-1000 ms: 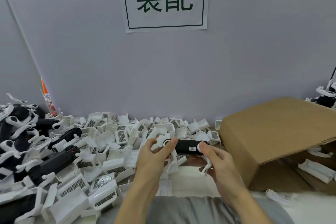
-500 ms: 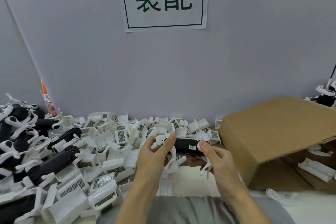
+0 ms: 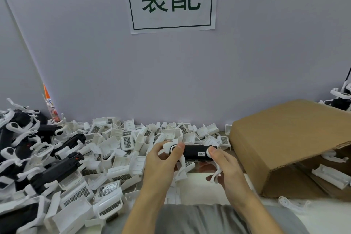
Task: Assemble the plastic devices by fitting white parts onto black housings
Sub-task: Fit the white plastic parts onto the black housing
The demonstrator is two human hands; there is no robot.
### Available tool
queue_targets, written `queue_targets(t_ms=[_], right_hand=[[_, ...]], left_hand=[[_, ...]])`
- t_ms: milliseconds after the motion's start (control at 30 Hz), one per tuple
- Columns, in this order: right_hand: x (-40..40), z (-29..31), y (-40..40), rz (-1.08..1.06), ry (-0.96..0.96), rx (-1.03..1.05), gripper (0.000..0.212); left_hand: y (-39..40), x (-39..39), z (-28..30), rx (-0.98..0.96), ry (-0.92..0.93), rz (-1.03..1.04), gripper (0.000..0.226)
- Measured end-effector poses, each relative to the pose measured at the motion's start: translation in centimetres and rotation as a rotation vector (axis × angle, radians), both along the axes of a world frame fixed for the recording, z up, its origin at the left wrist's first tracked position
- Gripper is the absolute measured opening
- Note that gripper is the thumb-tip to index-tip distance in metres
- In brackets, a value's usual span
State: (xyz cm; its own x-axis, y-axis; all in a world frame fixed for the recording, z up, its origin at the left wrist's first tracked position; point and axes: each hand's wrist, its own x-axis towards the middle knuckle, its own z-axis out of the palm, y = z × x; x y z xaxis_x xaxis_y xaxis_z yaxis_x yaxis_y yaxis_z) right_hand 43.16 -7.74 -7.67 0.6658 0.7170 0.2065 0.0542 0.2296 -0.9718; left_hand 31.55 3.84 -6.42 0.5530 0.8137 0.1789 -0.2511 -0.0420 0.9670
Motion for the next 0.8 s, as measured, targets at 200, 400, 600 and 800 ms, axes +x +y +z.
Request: queue_targets(t_ms=[200,400,600,800], right_hand=[[0.9,-0.7,-0.1,0.040,0.086,-0.020,0.035],[0.3,-0.4,0.2,-0.211,-0.084,0.080,0.032],[-1.0,0.1,1.2,-0.400,-0.221,0.155,0.026],[-2.9,-0.1,1.7,-0.269,-0.519,0.136,0.042]], left_hand=[[0.3,0.1,-0.5,0.020,0.066,-0.001,0.033],[-1.0,0.7,-0.4,0.252,0.291,0.292,0.045],[-2.0,1.3,0.3,0.253,0.182,0.101,0.053],[-2.7,1.9,0.7,-0.289,-0.022,-0.119,0.051]])
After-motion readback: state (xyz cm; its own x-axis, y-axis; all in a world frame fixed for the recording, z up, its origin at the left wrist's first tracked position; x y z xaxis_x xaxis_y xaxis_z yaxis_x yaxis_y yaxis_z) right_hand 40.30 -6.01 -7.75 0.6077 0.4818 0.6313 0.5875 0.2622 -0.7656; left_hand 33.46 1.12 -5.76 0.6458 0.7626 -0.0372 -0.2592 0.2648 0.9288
